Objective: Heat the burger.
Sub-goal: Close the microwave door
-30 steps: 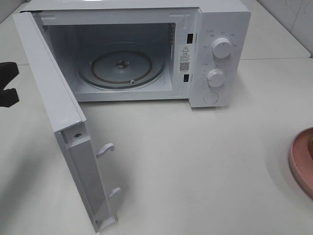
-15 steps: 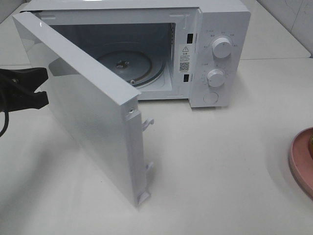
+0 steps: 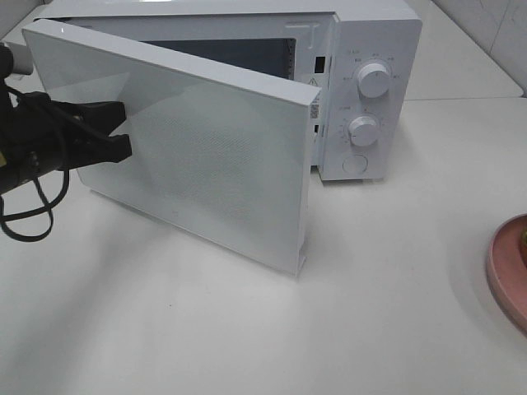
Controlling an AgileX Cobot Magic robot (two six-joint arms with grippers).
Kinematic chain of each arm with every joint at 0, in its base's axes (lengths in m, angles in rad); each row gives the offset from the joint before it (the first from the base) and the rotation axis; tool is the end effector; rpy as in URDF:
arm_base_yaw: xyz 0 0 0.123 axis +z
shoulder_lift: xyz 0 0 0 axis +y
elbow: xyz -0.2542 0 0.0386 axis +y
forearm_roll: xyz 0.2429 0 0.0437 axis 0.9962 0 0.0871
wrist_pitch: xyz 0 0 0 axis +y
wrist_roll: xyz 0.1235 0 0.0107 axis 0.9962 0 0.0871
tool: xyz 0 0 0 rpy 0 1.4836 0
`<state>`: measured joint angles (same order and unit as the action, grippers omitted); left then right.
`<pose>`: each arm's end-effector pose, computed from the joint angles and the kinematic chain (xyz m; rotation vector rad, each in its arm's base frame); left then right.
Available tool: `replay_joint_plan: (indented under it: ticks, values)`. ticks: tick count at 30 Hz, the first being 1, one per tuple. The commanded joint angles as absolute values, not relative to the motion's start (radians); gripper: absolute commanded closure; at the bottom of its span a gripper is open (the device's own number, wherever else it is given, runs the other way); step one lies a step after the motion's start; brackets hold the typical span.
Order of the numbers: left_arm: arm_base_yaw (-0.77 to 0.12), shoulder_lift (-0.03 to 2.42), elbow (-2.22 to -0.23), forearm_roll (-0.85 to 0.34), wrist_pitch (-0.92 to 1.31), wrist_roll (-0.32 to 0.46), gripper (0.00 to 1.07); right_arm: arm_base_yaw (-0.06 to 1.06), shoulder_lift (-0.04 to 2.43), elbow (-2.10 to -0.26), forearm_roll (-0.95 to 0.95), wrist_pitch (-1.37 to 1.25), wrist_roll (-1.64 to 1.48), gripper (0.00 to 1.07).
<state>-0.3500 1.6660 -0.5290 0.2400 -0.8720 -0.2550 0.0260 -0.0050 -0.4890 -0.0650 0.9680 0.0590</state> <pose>0.2966 -0.1323 0.1470 0.3565 1.7493 -0.4858 0.0536 -0.0052 0.2673 0.0314 1.9558 -0.0207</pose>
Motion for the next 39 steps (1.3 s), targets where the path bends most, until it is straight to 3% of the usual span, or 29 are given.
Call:
replay_joint_plan:
  ticks: [1,11,18,25,39]
  values:
    - [-0.377,1.675,-0.565,0.204,-0.845,-0.249,1.07,0.022,-0.033,-0.489,-0.065,0.963,0.052,0.31]
    - [-0.459,1.757,-0.691,0.123,-0.789,-0.241,1.07,0.022,-0.033,-0.489,-0.065,0.963,0.052,0.31]
    - [-0.521,1.828,-0.812,0.031,-0.7,-0.156,1.07,0.022,-0.033,-0.489,-0.065,0.963,0.052,0.31]
    - [-0.556,1.884,-0.89,-0.064,-0.684,-0.15,1.07,0.022,-0.033,-0.489,-0.065,0.963,0.052,0.31]
    - [-0.578,1.994,-1.117,-0.08,-0.565,-0.133,1.07,0.023,-0.033,-0.489,-0.065,0.963,0.052,0.31]
